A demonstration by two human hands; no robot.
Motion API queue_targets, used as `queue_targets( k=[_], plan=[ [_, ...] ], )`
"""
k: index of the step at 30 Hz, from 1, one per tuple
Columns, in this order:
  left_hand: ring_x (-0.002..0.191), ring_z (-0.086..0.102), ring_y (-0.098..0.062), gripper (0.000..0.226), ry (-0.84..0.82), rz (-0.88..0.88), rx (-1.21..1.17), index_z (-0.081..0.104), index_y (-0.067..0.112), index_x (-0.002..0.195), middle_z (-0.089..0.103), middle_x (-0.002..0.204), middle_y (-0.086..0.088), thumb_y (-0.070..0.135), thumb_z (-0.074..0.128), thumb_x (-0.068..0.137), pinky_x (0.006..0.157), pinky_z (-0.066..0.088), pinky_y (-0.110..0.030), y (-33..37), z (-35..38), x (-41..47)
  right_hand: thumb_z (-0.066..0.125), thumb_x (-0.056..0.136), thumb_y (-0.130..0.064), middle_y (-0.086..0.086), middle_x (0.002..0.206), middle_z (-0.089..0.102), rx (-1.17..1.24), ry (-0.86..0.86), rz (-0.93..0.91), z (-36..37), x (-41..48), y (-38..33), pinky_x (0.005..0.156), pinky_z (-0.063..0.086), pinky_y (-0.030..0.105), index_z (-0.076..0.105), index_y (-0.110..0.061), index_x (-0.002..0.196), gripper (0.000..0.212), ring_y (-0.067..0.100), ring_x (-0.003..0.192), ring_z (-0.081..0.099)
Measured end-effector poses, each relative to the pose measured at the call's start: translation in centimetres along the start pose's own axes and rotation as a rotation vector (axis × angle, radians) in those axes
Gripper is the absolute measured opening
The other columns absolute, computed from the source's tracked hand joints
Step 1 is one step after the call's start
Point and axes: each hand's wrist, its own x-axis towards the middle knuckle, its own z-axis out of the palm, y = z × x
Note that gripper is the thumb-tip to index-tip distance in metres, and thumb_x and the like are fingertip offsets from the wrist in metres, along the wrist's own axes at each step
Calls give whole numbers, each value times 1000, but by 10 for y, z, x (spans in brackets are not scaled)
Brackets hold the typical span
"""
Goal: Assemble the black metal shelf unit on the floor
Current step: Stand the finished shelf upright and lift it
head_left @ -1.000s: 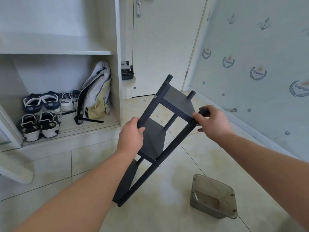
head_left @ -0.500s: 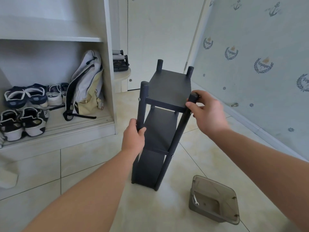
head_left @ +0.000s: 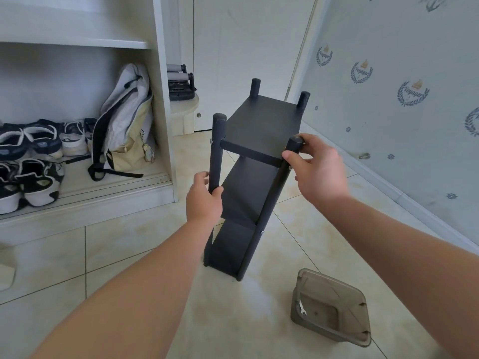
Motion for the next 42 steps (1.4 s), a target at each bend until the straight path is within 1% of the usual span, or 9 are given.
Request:
queue_targets(
  k=[3, 7, 9, 14, 24, 33, 36, 39, 42],
  plan=[
    [95, 58, -20, 29, 113, 159, 146, 47, 22, 104, 57, 105, 4, 23, 72, 88, 71, 45, -31, 1, -6, -15, 67, 94, -34, -11, 115, 69, -31, -2, 19, -2, 0, -3, 83, 58, 45, 61, -29, 125, 32, 22, 90, 69],
    [100, 61, -12, 44, -445, 238, 160, 47, 30, 122, 57, 115, 13, 39, 72, 86, 87, 53, -33, 20, 2, -45, 70, 92, -38, -14, 104, 68, -74, 21, -11, 1, -8, -11, 76, 53, 33, 63, -29, 119, 29, 17, 89, 68],
    [100, 62, -13, 44, -537, 233, 170, 44, 33, 118, 59, 114, 11, 45, 70, 85, 88, 55, -35, 35, 14, -59, 72, 90, -41, -19, 95, 64, -118, 29, -58, 6, -15, -15, 70, 46, 28, 63, -27, 115, 30, 12, 85, 65],
    [86, 62, -19, 25, -243, 229, 271, 49, 24, 98, 58, 95, 1, 41, 66, 92, 77, 54, -36, 44, 13, -72, 72, 89, -44, -21, 92, 63, -139, 6, -103, 15, -28, -27, 68, 48, 27, 61, -25, 110, 30, 12, 86, 64],
    [99, 66, -27, 10, -90, 116, 195, 61, 16, 101, 68, 104, -1, 21, 67, 94, 88, 57, -42, 20, -54, -38, 67, 94, -42, -12, 124, 60, -95, -113, 3, 8, -32, 16, 91, 54, 38, 58, -25, 131, 42, 11, 119, 58],
    [114, 61, -28, 27, 37, 70, 136, 59, 10, 125, 65, 121, -4, 15, 58, 99, 88, 47, -33, -1, -88, 12, 66, 97, -37, 3, 163, 27, -214, -48, 195, 27, 11, 47, 102, 42, 43, 16, -19, 161, 83, 27, 145, 36],
    [115, 60, -28, 26, 39, 79, 156, 58, 9, 124, 63, 126, -9, 15, 57, 100, 88, 46, -32, -2, -92, 29, 62, 99, -33, 3, 160, 37, -184, -54, 260, 36, 30, 52, 89, 48, 40, 18, -21, 160, 77, 29, 135, 47],
    [115, 59, -25, 26, 13, 106, 169, 58, 11, 124, 64, 122, -6, 18, 57, 99, 91, 49, -36, -5, -96, 37, 57, 102, -23, 1, 143, 57, -129, -56, 234, 50, 40, 59, 65, 44, 30, 43, -20, 147, 48, 25, 102, 58],
    [112, 61, -24, 24, 0, 133, 176, 59, 11, 122, 66, 118, -5, 18, 57, 99, 93, 52, -40, -6, -98, 34, 52, 102, -15, 0, 128, 63, -67, 12, 247, 60, 37, 64, 69, 45, 33, 53, -19, 132, 30, 24, 92, 57]
  ],
)
